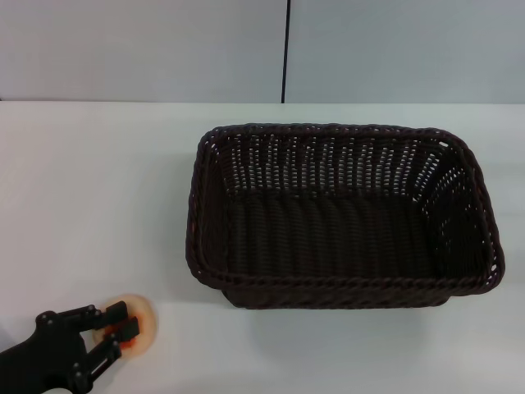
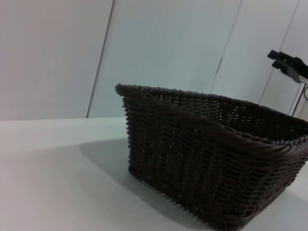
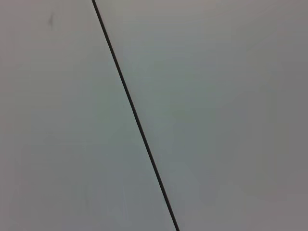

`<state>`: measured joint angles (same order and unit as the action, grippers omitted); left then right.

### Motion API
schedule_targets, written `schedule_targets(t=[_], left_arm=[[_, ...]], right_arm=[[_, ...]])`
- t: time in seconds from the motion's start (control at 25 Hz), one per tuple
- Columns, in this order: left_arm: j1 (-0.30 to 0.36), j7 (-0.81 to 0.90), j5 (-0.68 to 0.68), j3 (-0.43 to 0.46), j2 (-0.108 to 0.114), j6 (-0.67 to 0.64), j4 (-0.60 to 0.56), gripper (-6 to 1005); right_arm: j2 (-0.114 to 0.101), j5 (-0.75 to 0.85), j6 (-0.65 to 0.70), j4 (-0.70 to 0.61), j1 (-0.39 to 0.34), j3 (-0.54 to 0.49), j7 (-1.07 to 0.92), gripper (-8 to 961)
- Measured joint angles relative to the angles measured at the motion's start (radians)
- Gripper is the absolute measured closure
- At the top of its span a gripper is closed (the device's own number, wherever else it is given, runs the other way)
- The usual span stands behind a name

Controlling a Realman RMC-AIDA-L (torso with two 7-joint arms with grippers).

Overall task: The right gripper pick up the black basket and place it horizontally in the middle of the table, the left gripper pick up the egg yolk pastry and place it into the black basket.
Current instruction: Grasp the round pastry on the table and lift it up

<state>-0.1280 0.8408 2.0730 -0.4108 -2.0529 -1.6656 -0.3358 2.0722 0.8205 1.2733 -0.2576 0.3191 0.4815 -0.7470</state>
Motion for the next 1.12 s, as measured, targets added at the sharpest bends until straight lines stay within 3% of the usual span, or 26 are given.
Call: schedule_targets(t=[0.72, 0.84, 0.96, 1.12], left_arm=[[-0.019, 0.001, -0.002, 0.014, 0.000, -0.012, 0.004, 984], [-0.018, 0.001, -0.005, 0.058, 0.001, -0.045, 0.004, 979], [-0.026, 0.004, -0.007, 0.239, 0.000, -0.092, 0.003, 973], [-0.052, 0.011, -0.007, 0.385, -0.003, -0.125, 0.028, 966]], right_arm=[[-0.001, 0.000, -0.030, 0.000, 0.002, -0.014, 0.000, 329], [-0.001, 0.000, -0.036, 0.000, 0.005, -0.014, 0.000, 328], [-0.001, 0.000, -0.036, 0.000, 0.005, -0.014, 0.000, 328], [0.000, 0.000, -0.037, 0.000, 0.006, -0.014, 0.000, 328]])
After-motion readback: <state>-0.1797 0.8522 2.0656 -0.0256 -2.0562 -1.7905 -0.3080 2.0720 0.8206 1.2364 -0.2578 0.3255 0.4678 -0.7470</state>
